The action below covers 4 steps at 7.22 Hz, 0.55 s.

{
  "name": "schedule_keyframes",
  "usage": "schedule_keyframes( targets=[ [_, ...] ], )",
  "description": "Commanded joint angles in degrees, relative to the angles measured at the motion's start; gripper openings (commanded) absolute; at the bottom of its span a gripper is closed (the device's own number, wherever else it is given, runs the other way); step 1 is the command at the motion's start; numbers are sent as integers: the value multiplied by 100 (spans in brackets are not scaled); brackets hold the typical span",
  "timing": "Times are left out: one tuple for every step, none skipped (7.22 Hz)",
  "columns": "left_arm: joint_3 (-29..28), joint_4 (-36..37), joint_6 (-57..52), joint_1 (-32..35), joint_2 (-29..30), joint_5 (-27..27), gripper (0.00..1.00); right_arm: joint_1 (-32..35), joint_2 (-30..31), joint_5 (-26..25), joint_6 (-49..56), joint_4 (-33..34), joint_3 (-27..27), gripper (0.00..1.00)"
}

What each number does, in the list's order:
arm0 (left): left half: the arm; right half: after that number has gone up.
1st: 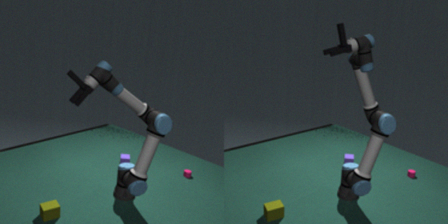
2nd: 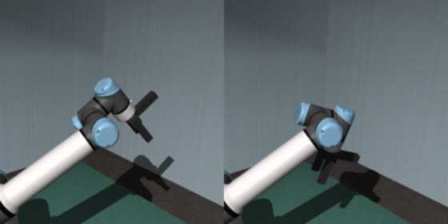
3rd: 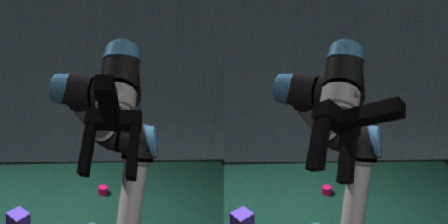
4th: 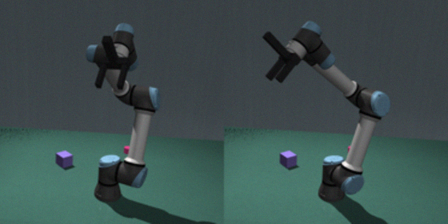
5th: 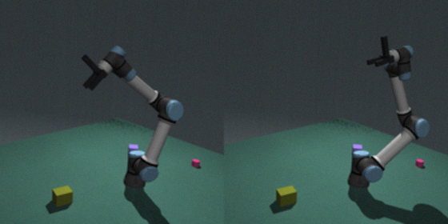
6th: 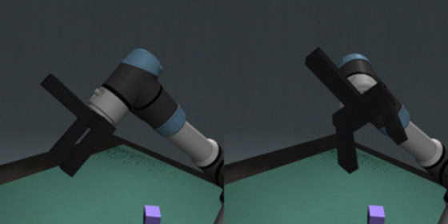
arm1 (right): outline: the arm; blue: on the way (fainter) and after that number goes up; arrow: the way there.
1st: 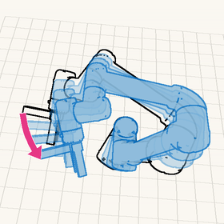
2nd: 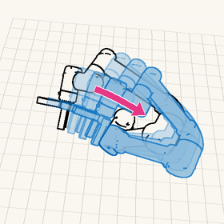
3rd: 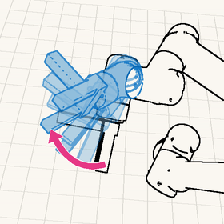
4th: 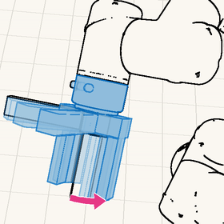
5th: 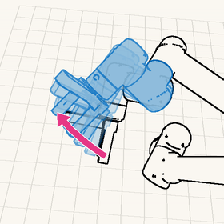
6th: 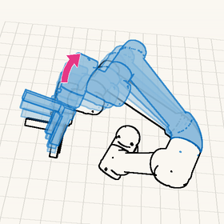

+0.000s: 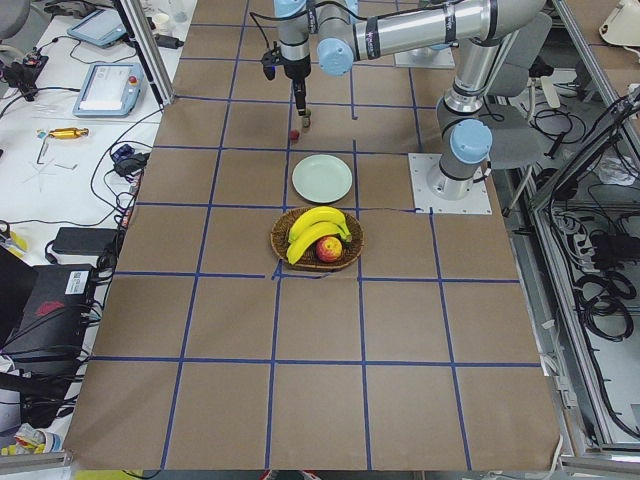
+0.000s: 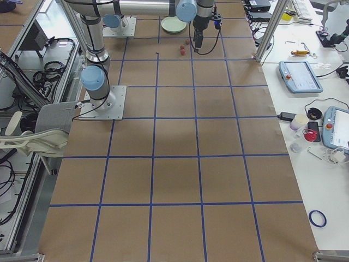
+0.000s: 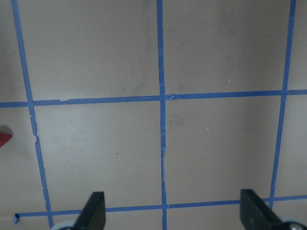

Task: Collect all strawberries into plate
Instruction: 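Lower the left gripper over the strawberry nearest the plate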

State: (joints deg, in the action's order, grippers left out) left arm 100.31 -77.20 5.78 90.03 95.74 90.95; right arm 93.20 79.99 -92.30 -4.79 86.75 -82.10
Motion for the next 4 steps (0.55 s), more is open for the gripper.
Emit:
schedule_keyframes(
  targets=[
    [111, 424, 256, 208, 225, -7, 100, 207, 69, 54, -93, -139, 53, 100],
    [111, 460, 266, 243, 330, -7, 100, 208, 87, 332, -101, -149, 36, 100],
    [120, 617, 275, 243, 496, -15, 100, 242, 87, 361, -110, -175, -7, 100],
    [120, 845, 275, 243, 655, -15, 100, 321, 69, 353, -110, -176, -16, 100]
  ],
)
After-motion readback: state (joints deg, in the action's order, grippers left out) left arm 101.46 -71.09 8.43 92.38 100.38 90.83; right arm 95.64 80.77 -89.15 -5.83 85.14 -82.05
